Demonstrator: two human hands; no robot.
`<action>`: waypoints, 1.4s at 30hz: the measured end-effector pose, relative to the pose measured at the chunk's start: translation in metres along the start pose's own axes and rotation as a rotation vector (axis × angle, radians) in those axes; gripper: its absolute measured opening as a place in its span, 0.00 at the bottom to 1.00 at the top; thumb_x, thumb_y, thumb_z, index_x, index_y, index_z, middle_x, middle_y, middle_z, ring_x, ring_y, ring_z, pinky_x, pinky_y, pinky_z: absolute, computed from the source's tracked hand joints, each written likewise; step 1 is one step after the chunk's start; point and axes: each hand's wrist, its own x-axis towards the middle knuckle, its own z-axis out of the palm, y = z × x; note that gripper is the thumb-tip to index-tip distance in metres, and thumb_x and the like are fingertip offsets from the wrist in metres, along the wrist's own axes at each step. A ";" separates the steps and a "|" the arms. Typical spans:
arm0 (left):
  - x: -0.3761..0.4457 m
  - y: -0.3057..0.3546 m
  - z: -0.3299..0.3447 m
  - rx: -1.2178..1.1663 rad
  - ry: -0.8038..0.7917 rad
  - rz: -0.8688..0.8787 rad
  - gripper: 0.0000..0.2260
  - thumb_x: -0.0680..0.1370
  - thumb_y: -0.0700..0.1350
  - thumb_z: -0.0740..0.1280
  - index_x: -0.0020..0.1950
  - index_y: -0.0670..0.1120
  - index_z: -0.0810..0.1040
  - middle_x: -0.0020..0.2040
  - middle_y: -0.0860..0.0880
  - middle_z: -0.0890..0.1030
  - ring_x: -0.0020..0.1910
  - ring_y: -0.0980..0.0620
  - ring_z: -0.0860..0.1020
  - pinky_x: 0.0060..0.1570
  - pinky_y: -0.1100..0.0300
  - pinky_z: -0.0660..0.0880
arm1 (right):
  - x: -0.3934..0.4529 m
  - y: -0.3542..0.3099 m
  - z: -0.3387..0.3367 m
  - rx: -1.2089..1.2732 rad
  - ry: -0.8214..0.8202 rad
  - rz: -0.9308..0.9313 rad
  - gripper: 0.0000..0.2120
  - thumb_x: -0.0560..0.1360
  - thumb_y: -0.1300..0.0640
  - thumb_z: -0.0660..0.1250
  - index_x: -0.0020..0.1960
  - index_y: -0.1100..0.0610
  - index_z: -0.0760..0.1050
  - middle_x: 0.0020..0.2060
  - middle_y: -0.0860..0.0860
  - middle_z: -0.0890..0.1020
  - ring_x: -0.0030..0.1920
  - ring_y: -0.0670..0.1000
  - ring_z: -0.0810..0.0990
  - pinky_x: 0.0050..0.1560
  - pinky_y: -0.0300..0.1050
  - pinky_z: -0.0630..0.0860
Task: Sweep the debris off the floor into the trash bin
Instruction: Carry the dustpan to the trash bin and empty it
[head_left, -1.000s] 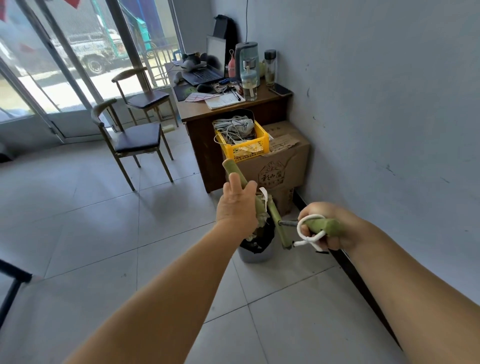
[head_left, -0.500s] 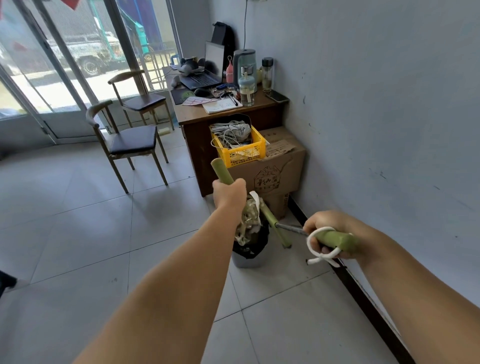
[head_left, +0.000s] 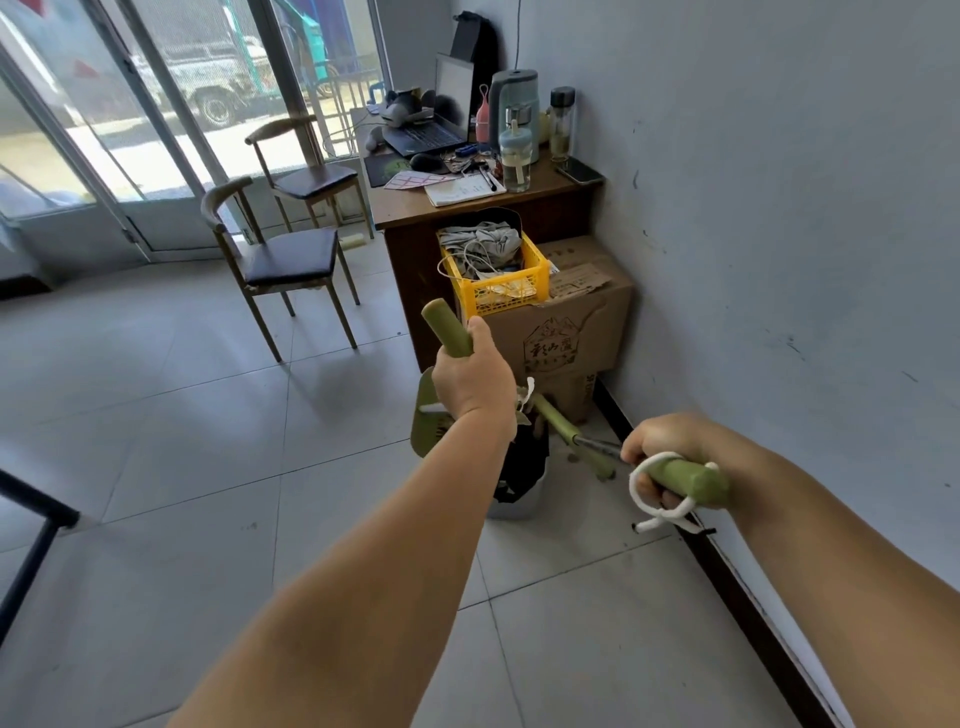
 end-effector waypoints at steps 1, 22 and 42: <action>-0.003 0.000 0.000 0.004 0.000 0.011 0.12 0.78 0.57 0.66 0.40 0.50 0.75 0.38 0.46 0.78 0.39 0.48 0.78 0.53 0.45 0.81 | 0.000 0.001 0.001 -0.008 -0.002 0.007 0.13 0.78 0.63 0.58 0.34 0.64 0.67 0.14 0.55 0.72 0.12 0.50 0.69 0.20 0.33 0.69; -0.027 -0.040 -0.038 0.071 -0.052 0.056 0.10 0.73 0.56 0.68 0.34 0.54 0.75 0.31 0.50 0.73 0.38 0.45 0.74 0.54 0.34 0.77 | -0.010 0.015 0.016 -0.996 0.053 -0.058 0.15 0.77 0.63 0.59 0.31 0.58 0.65 0.28 0.53 0.67 0.27 0.50 0.63 0.29 0.40 0.61; -0.017 -0.039 -0.052 0.071 -0.108 0.082 0.12 0.79 0.51 0.67 0.37 0.49 0.75 0.31 0.50 0.74 0.33 0.51 0.75 0.46 0.49 0.80 | -0.003 0.020 0.027 -0.724 0.174 -0.057 0.06 0.76 0.61 0.63 0.41 0.58 0.73 0.36 0.53 0.75 0.32 0.48 0.69 0.33 0.39 0.67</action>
